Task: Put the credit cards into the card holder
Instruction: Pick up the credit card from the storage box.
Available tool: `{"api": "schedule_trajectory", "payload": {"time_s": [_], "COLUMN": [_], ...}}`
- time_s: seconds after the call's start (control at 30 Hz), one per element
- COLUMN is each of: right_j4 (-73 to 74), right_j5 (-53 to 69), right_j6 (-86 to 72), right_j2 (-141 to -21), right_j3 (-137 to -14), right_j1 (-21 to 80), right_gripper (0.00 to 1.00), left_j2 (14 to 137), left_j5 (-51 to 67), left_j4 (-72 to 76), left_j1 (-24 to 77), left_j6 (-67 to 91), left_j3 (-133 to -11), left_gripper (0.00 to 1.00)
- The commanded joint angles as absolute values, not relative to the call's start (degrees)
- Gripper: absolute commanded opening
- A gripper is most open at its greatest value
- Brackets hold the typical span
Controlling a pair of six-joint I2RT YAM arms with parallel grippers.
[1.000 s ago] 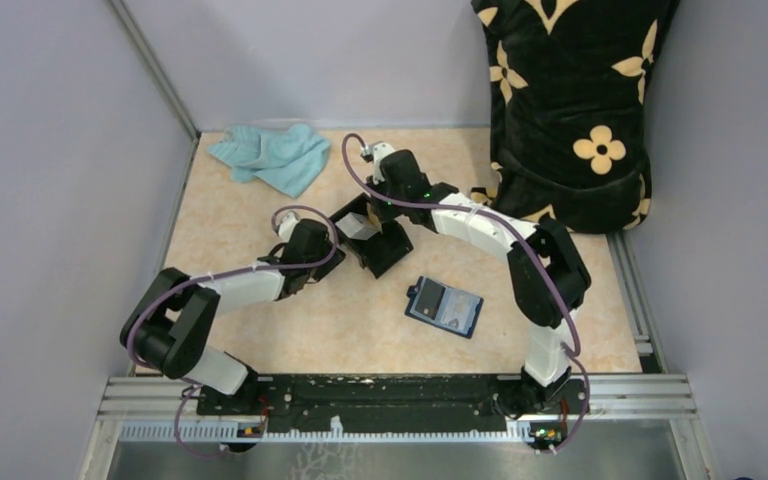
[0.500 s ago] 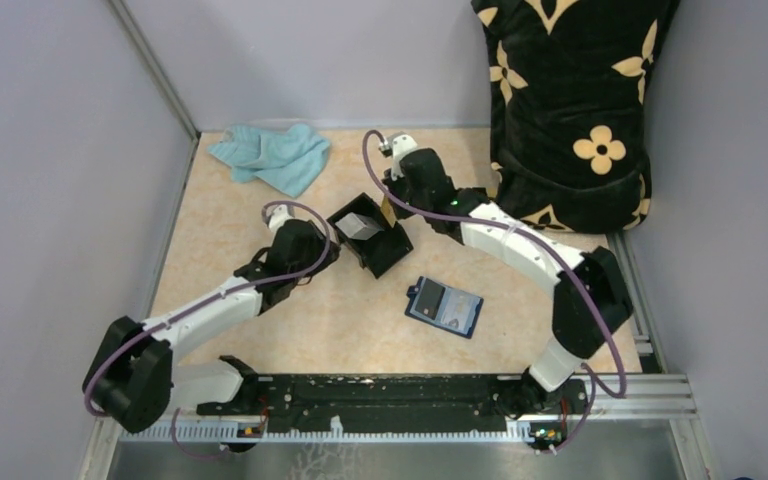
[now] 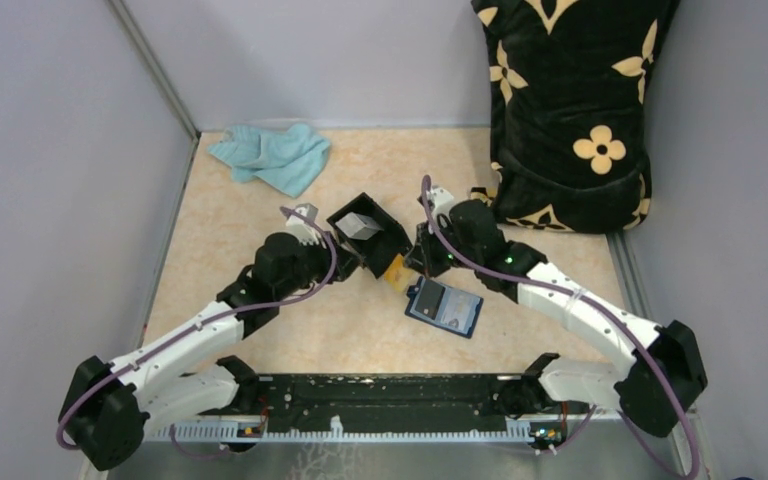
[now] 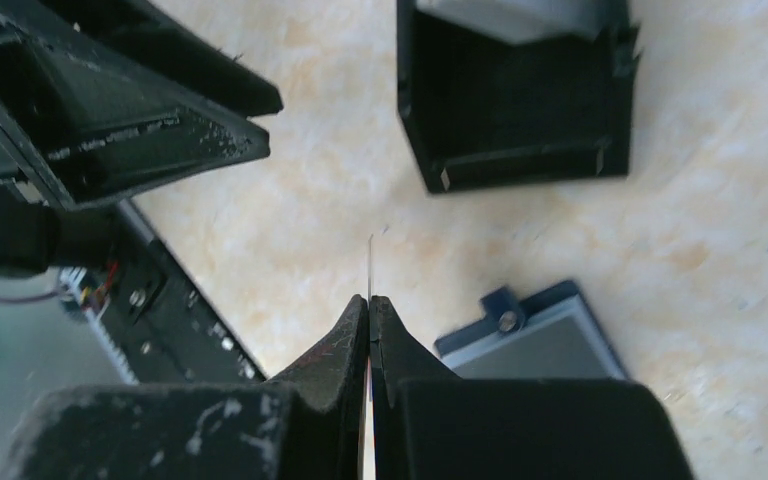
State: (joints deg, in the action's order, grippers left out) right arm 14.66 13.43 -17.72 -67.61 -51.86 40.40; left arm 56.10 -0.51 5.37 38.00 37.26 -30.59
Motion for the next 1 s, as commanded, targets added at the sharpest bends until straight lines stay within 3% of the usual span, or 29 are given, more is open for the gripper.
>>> {"api": "schedule_trajectory", "payload": {"time_s": [0.0, 0.37, 0.97], "right_j4": [12.78, 11.66, 5.54], "right_j5": [22.55, 30.84, 38.43], "right_j6": [-23.62, -28.52, -31.79], "right_j2": [-59.83, -53.01, -54.00], "right_j3": [-46.77, -40.27, -36.26], "right_j1": [40.86, 40.37, 35.97], "right_gripper": [0.00, 0.00, 0.00], "left_j2": [56.08, 59.22, 63.66], "left_j5": [9.74, 25.09, 37.00], "left_j4": [9.38, 14.78, 18.02], "left_j1": [40.73, 43.06, 43.14], "left_j6": [30.14, 26.31, 25.08], "left_j3": [-30.61, -28.87, -28.07], "left_gripper": [0.51, 0.50, 0.49]}}
